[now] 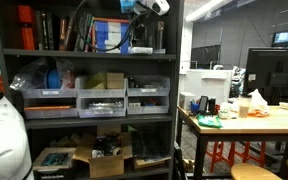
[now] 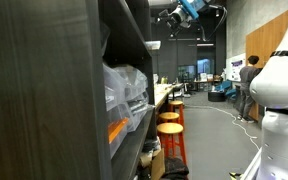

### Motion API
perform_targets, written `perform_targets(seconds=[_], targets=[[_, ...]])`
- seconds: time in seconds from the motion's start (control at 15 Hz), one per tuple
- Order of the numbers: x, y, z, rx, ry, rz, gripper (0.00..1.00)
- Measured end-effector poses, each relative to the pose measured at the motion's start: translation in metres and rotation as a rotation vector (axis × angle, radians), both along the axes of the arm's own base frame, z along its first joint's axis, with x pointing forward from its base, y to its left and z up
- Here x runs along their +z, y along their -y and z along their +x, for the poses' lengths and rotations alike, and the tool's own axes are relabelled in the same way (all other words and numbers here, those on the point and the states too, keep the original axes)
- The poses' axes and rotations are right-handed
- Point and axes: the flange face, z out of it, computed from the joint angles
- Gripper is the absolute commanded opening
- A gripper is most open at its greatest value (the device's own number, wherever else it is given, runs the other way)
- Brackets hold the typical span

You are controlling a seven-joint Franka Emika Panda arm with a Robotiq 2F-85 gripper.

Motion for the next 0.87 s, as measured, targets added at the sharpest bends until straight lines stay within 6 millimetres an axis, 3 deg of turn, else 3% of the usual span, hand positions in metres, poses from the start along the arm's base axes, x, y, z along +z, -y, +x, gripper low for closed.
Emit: perform_targets(seconds=[0.6, 0.87], targets=[[0.01, 0.07, -0.041, -0.315, -0.096, -0.276, 1.0], [-0.004, 0.096, -0.052, -0.449, -0.204, -0.427, 1.0]])
